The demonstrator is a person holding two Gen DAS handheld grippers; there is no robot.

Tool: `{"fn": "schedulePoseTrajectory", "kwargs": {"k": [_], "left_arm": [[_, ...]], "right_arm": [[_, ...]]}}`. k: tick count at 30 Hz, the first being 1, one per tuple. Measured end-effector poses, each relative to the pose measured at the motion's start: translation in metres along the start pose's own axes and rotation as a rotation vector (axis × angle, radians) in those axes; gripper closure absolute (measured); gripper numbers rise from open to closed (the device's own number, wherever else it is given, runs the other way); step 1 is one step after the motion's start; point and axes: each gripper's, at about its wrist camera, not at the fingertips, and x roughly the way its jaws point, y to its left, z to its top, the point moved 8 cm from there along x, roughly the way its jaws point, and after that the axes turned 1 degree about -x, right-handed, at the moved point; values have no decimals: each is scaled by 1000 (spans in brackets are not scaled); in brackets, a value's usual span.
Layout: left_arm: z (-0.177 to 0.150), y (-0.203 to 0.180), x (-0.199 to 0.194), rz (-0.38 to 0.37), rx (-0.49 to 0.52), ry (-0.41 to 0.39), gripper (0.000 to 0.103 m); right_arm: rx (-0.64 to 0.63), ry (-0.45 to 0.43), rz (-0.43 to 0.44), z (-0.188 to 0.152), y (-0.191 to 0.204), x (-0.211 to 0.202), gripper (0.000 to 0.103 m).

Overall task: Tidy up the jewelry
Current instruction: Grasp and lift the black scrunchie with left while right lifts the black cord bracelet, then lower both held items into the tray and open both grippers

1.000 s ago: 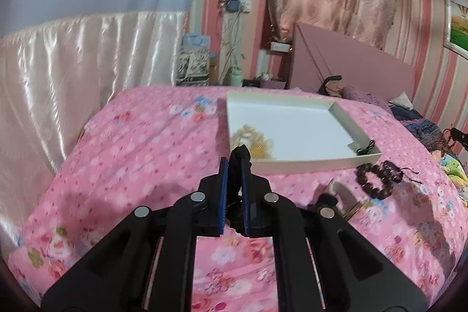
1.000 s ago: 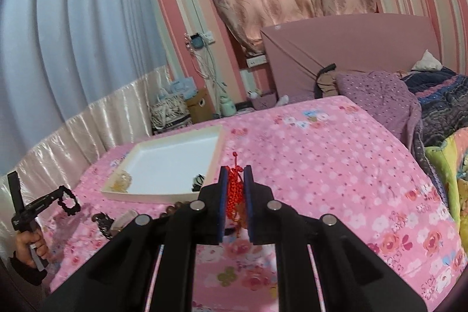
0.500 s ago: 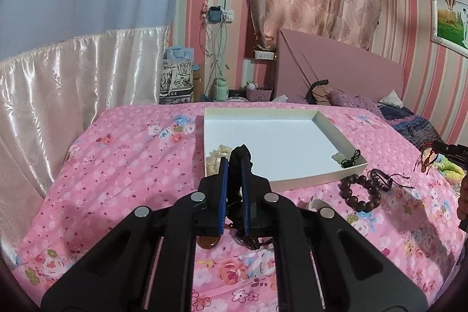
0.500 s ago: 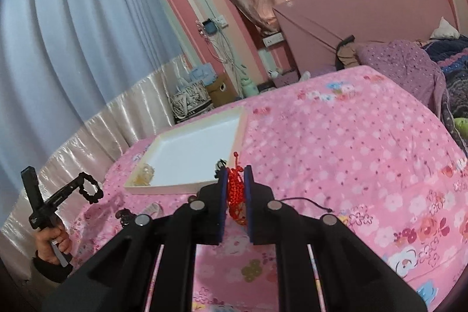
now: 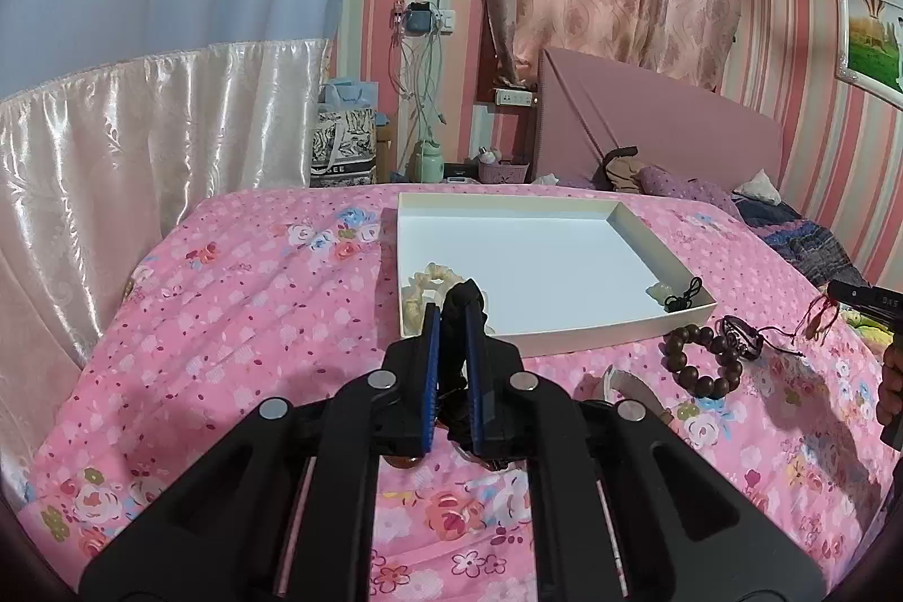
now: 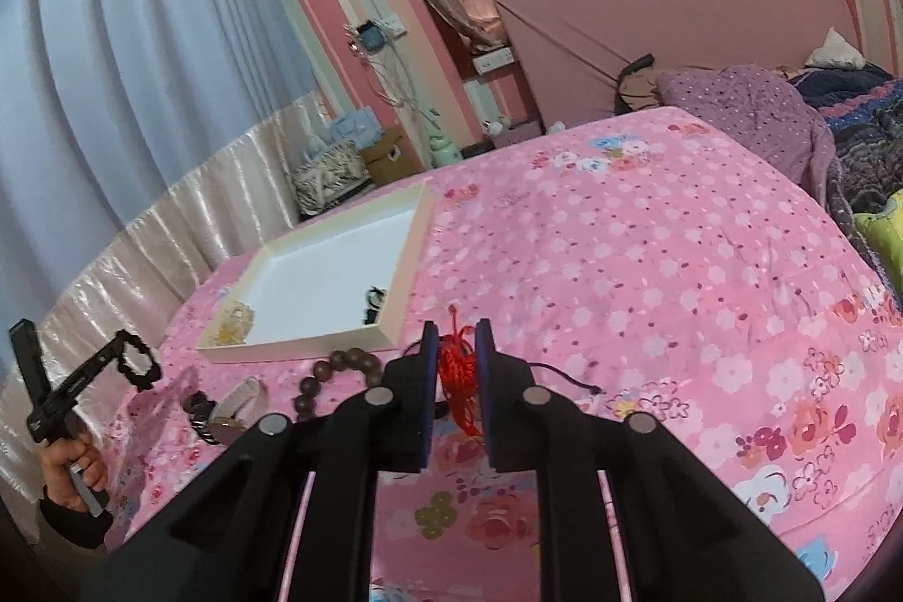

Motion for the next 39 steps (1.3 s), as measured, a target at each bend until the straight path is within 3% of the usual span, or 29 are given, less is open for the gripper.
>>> {"fn": "schedulePoseTrajectory", "kwargs": {"k": [2, 3, 4, 12, 14, 16, 17, 19, 22, 29, 39], "left_arm": [[-1, 0, 0, 0, 0, 2, 97], [-1, 0, 0, -1, 0, 2, 97], [-2, 0, 0, -2, -1, 4, 97], [-5, -4, 10, -13, -4, 24, 97], [-6, -5, 12, -15, -3, 28, 97], [-8, -5, 15, -16, 0, 38, 97], [-9, -4, 16, -18, -1, 41, 97], [-9, -3, 19, -18, -2, 44, 97], [-2, -3, 22, -27, -5, 42, 97], [47, -24, 17, -80, 21, -32, 96], [87, -45, 47, -115, 17, -49, 96]], "right_arm": [[-12, 2, -39, 0, -1, 2, 82], [-19, 1, -45, 1, -1, 3, 67], [-29, 4, -40, 0, 2, 5, 64], [-171, 200, -6, -38, 51, 80, 64], [-203, 244, -11, -48, 59, 95, 68], [-257, 301, -51, -59, 61, 110, 94], [-262, 305, -52, -60, 61, 112, 94], [-238, 264, -15, -49, 66, 104, 101], [-212, 175, 37, -17, 77, 82, 101], [-227, 64, 128, 47, 114, 53, 101], [-250, -8, 210, 84, 171, 75, 101]]}}
